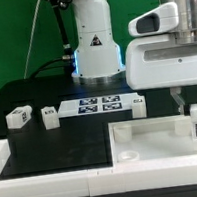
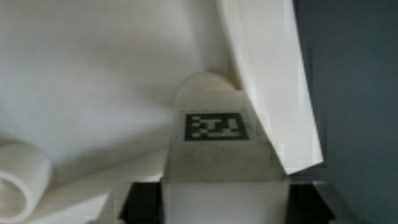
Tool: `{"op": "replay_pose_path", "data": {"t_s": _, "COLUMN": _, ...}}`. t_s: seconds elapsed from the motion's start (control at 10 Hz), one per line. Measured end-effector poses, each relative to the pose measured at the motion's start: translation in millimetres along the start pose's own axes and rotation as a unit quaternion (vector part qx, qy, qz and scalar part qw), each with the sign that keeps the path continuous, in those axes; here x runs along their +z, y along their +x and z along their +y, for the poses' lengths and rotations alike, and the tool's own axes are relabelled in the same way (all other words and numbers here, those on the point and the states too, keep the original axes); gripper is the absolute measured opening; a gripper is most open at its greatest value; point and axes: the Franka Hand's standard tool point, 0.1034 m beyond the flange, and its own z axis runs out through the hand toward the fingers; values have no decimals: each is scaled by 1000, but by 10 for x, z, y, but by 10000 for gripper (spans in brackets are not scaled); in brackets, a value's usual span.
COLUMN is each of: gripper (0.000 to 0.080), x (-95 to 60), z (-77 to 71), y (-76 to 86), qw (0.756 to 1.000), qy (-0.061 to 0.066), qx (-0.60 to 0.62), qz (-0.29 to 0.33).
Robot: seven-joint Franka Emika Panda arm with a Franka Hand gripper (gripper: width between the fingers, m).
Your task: Assemble one leg
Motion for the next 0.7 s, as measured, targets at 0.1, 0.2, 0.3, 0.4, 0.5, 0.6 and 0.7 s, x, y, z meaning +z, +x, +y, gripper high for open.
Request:
{"op": "replay_pose_path", "data": {"t_s": 0.1, "gripper": 293, "x": -1, "z": -4, "y": -9, "qw": 999, "qy": -1, "qx": 45, "qz": 0}}
{"op": "replay_pose_path", "data": {"t_s": 0.2, "gripper": 294, "x": 1, "z": -3, "y": -14, "qw": 992, "qy": 2, "qx": 123, "qz": -3}}
{"op": "replay_pose_path", "data": {"t_s": 0.3, "gripper": 294, "x": 2, "z": -8, "y": -22, "qw": 981, "qy": 2, "qx": 193, "qz": -4}}
{"op": "replay_pose_path", "data": {"t_s": 0.4, "gripper": 294, "x": 4, "z": -16, "y": -28, "qw": 964, "qy": 3, "qx": 267, "qz": -5}}
{"op": "replay_pose_path", "data": {"t_s": 0.5, "gripper": 294, "x": 5, "z": -10, "y": -19, "qw": 947, "qy": 5, "qx": 322, "qz": -7}}
{"op": "replay_pose_path", "data": {"t_s": 0.6, "gripper": 294, "x": 7, "z": 3, "y": -9, "qw": 926, "qy": 9, "qx": 378, "qz": -11}}
{"op": "replay_pose_path", "data": {"t_s": 0.7, "gripper": 294, "x": 6, "z": 8, "y": -5, "qw": 907, "qy": 10, "qx": 421, "qz": -15}}
